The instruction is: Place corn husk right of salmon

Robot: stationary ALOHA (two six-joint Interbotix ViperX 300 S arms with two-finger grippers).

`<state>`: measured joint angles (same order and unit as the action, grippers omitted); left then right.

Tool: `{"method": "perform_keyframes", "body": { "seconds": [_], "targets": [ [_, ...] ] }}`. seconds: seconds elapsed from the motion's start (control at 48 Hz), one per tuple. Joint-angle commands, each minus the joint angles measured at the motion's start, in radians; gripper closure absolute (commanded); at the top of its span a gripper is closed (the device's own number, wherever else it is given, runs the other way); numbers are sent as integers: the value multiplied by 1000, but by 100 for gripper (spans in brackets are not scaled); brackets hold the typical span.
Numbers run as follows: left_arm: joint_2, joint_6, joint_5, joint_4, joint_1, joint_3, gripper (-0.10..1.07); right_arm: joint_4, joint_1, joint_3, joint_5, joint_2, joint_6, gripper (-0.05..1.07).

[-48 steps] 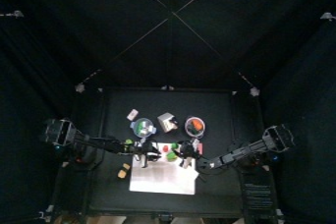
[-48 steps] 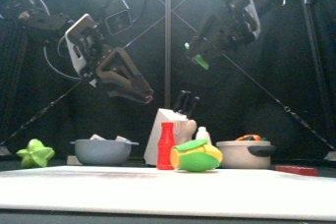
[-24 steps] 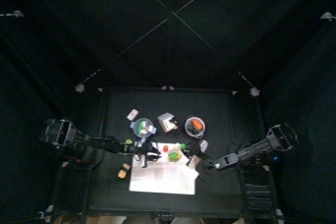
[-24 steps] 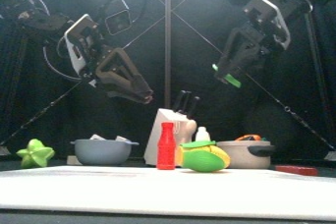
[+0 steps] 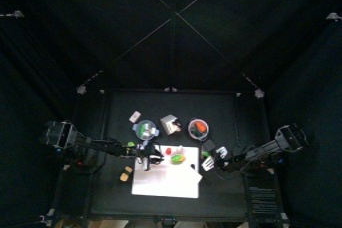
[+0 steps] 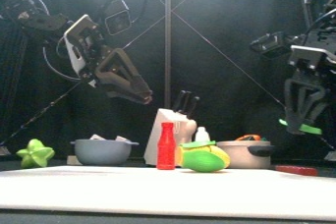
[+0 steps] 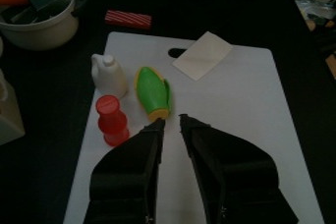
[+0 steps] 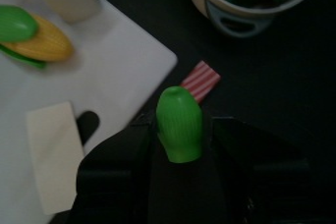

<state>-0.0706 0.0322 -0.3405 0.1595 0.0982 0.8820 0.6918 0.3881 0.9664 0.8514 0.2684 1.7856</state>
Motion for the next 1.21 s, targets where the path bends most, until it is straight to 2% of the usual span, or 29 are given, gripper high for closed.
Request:
{"method": "perform_keyframes", "body": {
  "seconds": [0.0,0.25,0.354,0.646,0.771,1.021,1.188],
  "targets": [
    [-11,0,-5,-2,-3,-12,32,-12,-5,12,-5,12,3,52],
    [-9,0,0,-2,-3,-11,32,-17,-55,54,-64,-17,6,50],
    [-5,0,3,-2,-3,-12,32,-21,-66,60,-89,-23,5,46],
    [20,0,3,-3,2,-23,32,-20,-69,58,-91,-25,3,13],
    [34,2,5,-3,5,-34,32,-15,-64,54,-89,-23,0,4],
    [91,2,5,-3,3,-97,30,-12,-64,58,-84,-23,-3,2],
    [133,2,11,-5,-3,-141,21,-12,-64,57,-77,-23,-5,2]
  ]
}}
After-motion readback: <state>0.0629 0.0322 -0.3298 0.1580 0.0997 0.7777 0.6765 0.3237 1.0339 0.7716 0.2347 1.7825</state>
